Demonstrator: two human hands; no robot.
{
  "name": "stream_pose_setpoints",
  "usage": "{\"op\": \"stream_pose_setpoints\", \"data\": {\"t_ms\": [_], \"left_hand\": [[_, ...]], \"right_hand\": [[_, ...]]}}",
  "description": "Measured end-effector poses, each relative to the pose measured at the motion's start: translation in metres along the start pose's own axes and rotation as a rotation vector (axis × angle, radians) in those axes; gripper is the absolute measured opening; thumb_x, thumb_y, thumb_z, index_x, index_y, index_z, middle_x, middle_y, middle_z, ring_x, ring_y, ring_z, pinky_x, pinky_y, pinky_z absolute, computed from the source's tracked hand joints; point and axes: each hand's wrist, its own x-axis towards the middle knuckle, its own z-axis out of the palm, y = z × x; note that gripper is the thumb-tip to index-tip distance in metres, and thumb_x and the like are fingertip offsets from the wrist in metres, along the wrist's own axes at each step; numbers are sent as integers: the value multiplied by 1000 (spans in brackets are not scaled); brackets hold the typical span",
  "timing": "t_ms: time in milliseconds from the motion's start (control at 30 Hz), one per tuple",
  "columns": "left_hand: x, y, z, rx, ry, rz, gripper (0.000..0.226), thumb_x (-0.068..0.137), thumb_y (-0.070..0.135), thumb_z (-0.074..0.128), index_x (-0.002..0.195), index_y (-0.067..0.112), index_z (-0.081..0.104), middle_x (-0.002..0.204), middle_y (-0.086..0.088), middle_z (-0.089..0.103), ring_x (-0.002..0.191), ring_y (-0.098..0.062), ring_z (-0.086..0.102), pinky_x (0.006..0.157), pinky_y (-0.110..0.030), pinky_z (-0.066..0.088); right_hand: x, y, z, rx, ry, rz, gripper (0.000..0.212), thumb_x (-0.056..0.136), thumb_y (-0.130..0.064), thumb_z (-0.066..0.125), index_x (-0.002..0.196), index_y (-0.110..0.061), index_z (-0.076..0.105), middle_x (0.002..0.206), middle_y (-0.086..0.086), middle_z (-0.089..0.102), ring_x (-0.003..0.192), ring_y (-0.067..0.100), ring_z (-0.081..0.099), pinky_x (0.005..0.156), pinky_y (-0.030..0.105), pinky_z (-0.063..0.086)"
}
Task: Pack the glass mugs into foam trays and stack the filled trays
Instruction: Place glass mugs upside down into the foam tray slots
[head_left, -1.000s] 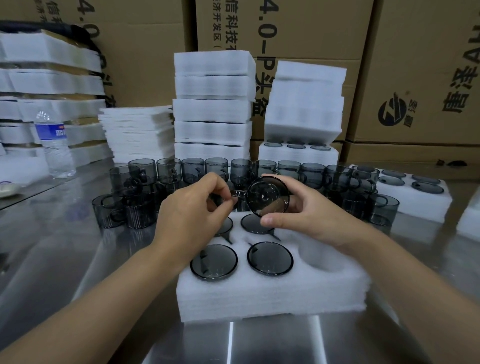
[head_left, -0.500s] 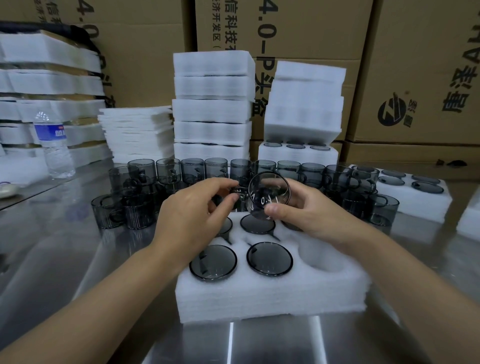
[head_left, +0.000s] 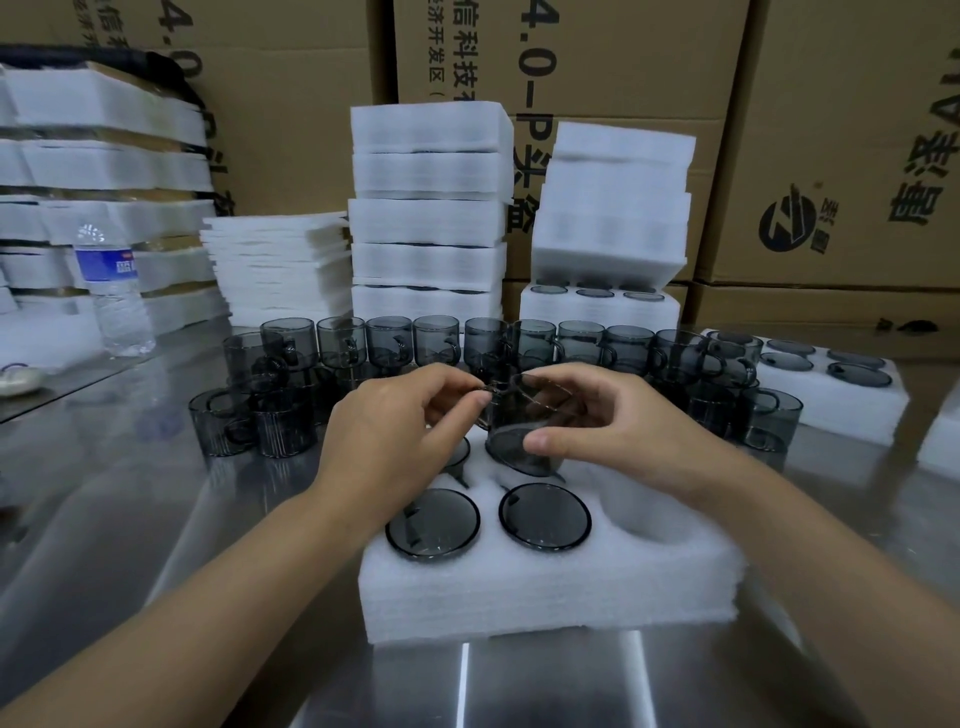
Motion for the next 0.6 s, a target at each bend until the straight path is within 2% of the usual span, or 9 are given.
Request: {"op": "stream_pose_setpoints", "data": {"t_ms": [133, 233, 333, 433, 500, 567, 600], "left_hand": [[1, 1, -1, -18, -39, 14, 15, 86, 42, 62, 94, 34, 71, 72, 22, 67, 68, 4, 63, 65, -34, 57], [0, 3, -2, -42, 0, 71, 22, 83, 38, 60, 95, 28, 74, 73, 21, 67, 67, 0, 64, 62, -28, 55], [1, 5, -2, -70, 40, 114, 20, 84, 32, 62, 96, 22, 75, 75, 21, 65, 72, -1, 64, 61, -22, 52], [1, 6, -3, -146, 32, 83, 17, 86, 33, 64, 97, 24, 73, 74, 17, 68, 66, 0, 67, 61, -26, 55], [0, 8, -3, -170, -3, 81, 19, 85, 38, 65, 97, 26, 73, 73, 18, 68, 64, 1, 67, 61, -28, 56], [-1, 9, -3, -173, -39, 71, 28, 84, 46, 58, 97, 27, 74, 74, 19, 69, 65, 2, 66, 60, -30, 57], [-1, 10, -3, -174, -51, 60, 33, 84, 49, 53, 97, 28, 74, 75, 19, 70, 66, 3, 66, 60, -31, 57]], "right_hand": [[-1, -4, 0, -14, 3, 35, 56, 57, -48, 81, 108, -34, 62, 103, -6, 69, 91, 11, 67, 89, 34, 53], [-2, -10, 1, -52, -54, 26, 51, 61, -44, 85, 104, -35, 59, 100, -13, 64, 86, 9, 63, 84, 32, 53], [-4, -20, 0, -53, -118, -14, 51, 66, -36, 77, 112, -39, 55, 101, -19, 62, 91, 18, 61, 86, 37, 52], [-7, -29, -6, -25, -157, -58, 48, 71, -26, 73, 114, -39, 56, 103, -14, 63, 93, 26, 62, 85, 42, 53], [-9, -34, -14, -4, -203, -52, 43, 70, -27, 75, 110, -35, 60, 102, -8, 65, 90, 26, 63, 78, 35, 56], [-11, -36, -23, 29, -250, -17, 44, 67, -33, 74, 108, -33, 61, 97, -9, 65, 86, 14, 64, 73, 24, 52], [-12, -35, -28, 43, -266, 5, 45, 65, -35, 73, 109, -33, 61, 97, -8, 65, 87, 12, 65, 75, 25, 52]]}}
